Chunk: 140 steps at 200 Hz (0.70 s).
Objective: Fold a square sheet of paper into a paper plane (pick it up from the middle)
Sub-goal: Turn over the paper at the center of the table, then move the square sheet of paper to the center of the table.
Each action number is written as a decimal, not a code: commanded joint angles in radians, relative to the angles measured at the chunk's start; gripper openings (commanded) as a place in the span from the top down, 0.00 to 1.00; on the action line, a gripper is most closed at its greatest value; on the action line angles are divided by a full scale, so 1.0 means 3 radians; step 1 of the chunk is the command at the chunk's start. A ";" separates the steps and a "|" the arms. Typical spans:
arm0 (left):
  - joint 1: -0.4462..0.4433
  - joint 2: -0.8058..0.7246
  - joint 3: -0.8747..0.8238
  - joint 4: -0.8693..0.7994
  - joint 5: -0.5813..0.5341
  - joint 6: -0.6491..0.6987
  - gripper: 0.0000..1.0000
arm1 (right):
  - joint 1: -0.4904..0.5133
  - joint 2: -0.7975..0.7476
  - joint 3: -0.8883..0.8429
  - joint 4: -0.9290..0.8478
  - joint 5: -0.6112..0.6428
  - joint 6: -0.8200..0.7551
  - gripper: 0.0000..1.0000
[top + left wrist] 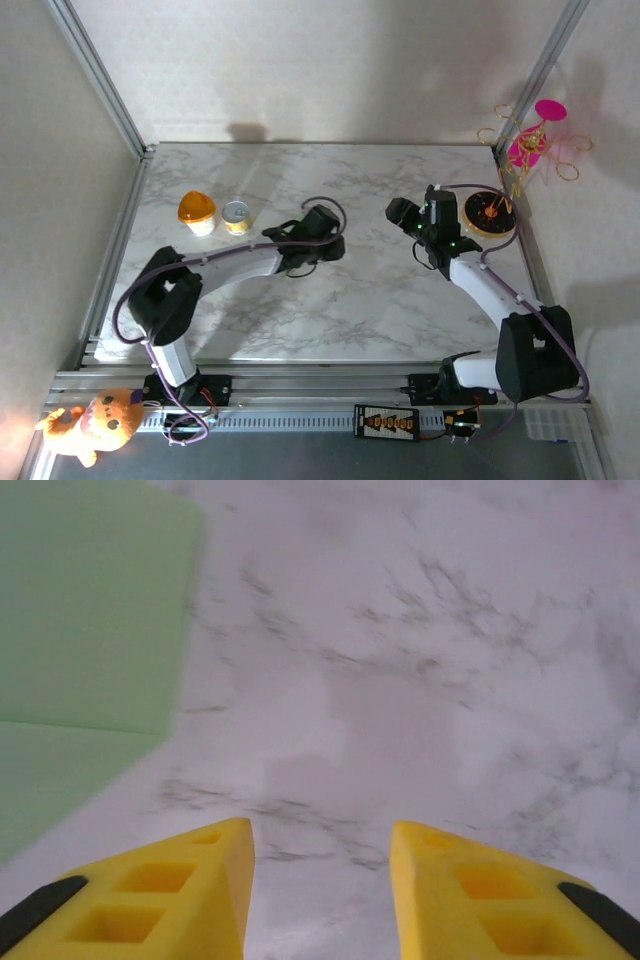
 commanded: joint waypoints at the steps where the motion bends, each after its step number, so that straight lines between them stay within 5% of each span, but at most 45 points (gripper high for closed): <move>1: 0.0331 -0.0054 -0.0254 0.0165 0.0110 -0.0155 0.63 | 0.0007 0.0160 -0.0035 0.0189 -0.0364 0.0037 0.32; 59: 0.0629 0.0246 -0.0253 0.0123 -0.0118 -0.0286 0.77 | 0.0160 0.0389 -0.0007 0.0270 -0.0557 0.0151 0.33; 140: 0.0630 0.0598 -0.0212 0.0064 -0.0107 -0.0243 0.80 | 0.0313 0.0594 0.0094 0.0206 -0.0663 0.0243 0.34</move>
